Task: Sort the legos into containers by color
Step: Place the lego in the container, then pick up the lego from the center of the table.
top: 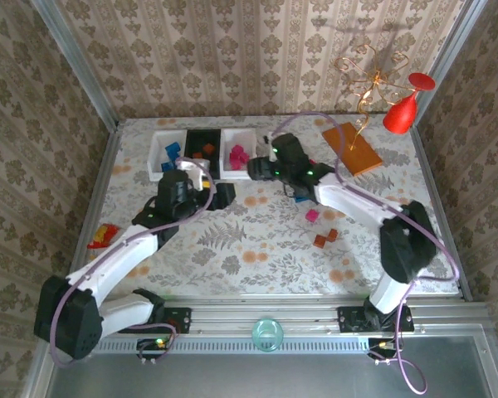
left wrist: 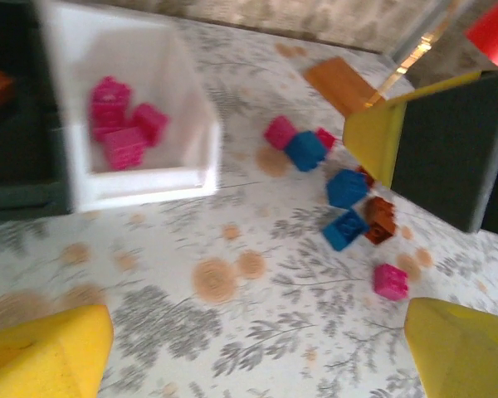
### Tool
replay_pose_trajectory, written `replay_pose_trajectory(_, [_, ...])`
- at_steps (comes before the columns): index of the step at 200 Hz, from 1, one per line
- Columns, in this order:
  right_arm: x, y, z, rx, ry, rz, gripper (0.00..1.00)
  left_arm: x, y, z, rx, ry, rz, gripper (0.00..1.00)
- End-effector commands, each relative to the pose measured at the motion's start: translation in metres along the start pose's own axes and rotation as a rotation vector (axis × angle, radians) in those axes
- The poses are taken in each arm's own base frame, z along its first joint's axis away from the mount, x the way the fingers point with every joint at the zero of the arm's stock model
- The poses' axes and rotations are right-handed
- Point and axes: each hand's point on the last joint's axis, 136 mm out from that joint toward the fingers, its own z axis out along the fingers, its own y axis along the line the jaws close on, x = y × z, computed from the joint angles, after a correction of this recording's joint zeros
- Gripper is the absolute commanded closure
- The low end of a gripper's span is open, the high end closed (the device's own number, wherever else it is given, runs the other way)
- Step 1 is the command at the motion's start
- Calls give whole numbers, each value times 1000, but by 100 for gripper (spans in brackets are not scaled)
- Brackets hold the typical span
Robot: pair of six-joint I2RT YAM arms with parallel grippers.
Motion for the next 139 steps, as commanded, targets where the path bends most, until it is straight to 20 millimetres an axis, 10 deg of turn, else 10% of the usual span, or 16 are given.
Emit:
replay_pose_trajectory(1, [48,-40,-30,166,105,-69,19,-10,-35,10,136,-28,140,8])
replay_pose_trajectory(64, [137,-104,-84,296,275,19,15,34,-56,29,227,15,275,8])
replay_pose_trajectory(139, [159,-118,-20,241,397,83,8,45,-50,33,206,36,274,8])
